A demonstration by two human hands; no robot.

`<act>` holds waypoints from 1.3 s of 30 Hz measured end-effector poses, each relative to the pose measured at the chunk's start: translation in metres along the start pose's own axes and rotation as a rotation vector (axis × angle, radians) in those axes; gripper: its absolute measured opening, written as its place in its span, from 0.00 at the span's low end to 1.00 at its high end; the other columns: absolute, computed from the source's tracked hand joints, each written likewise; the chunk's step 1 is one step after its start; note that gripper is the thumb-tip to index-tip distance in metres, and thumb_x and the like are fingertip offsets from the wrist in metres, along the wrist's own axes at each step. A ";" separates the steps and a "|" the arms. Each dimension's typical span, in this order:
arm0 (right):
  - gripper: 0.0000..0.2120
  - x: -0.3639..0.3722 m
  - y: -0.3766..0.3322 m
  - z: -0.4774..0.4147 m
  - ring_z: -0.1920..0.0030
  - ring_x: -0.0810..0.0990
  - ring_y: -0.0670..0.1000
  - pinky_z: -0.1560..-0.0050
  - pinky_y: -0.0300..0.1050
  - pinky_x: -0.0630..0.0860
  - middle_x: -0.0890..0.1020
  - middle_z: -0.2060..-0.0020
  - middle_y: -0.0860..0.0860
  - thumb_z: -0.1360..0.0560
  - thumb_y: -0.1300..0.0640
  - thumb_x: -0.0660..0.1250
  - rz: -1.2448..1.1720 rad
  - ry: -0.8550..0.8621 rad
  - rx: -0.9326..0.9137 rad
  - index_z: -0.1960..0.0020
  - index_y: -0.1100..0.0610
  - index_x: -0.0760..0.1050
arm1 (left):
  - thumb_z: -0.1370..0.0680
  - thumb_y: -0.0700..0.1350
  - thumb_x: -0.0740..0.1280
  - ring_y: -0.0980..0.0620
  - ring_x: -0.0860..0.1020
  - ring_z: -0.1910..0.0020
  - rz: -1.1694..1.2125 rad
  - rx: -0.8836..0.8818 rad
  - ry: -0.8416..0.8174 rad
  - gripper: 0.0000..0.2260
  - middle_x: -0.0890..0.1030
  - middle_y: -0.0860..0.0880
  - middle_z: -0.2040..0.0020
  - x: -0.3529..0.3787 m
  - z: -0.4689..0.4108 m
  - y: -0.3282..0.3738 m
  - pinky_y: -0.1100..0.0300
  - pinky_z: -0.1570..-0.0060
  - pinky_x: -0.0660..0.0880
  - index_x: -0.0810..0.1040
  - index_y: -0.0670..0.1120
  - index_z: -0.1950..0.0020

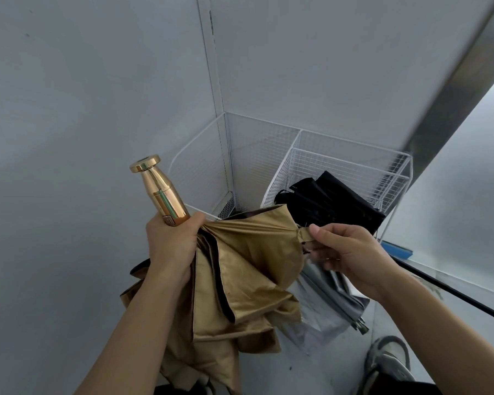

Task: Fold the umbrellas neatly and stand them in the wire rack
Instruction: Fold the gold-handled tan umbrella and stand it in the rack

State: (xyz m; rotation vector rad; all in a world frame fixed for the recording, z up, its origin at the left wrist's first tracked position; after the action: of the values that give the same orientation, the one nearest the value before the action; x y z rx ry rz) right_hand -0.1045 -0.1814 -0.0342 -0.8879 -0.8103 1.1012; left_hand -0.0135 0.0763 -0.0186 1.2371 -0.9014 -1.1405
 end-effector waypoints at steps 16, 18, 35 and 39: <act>0.17 0.041 0.035 0.008 0.44 0.77 0.37 0.43 0.41 0.75 0.79 0.43 0.37 0.30 0.55 0.73 0.818 -0.183 -0.460 0.43 0.44 0.82 | 0.30 0.34 0.72 0.53 0.74 0.68 0.010 -0.012 -0.066 0.10 0.73 0.47 0.67 0.008 0.005 0.003 0.59 0.67 0.75 0.73 0.44 0.62; 0.07 0.037 0.030 0.007 0.51 0.82 0.45 0.46 0.54 0.79 0.85 0.51 0.51 0.29 0.56 0.74 0.571 -0.253 -0.351 0.52 0.53 0.86 | 0.30 0.34 0.72 0.53 0.73 0.69 0.038 -0.005 -0.112 0.11 0.72 0.48 0.68 0.010 0.008 0.005 0.60 0.68 0.74 0.72 0.44 0.63; 0.18 0.011 0.002 0.008 0.58 0.82 0.38 0.61 0.25 0.72 0.86 0.59 0.42 0.27 0.39 0.64 0.366 -0.177 -0.113 0.51 0.51 0.83 | 0.40 0.40 0.73 0.49 0.79 0.64 0.140 0.076 -0.835 0.10 0.80 0.40 0.64 0.026 0.034 0.014 0.58 0.61 0.77 0.75 0.48 0.64; 0.20 0.014 0.010 0.008 0.53 0.85 0.44 0.52 0.35 0.77 0.87 0.53 0.47 0.33 0.39 0.71 0.335 -0.275 0.002 0.48 0.51 0.84 | 0.38 0.38 0.71 0.47 0.79 0.62 0.050 0.124 -0.910 0.10 0.80 0.39 0.62 0.027 0.035 0.013 0.56 0.58 0.77 0.73 0.46 0.62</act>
State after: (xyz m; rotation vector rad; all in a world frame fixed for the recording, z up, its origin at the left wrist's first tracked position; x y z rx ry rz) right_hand -0.1123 -0.1645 -0.0384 -0.9021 -0.9044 1.5421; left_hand -0.0390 0.0414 -0.0024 0.7462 -1.6774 -1.6537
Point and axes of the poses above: each hand's wrist, its own z-axis away from the middle knuckle, its own x-axis out of the palm, y = z × x, the point moved 4 cm from there along -z, towards the middle knuckle
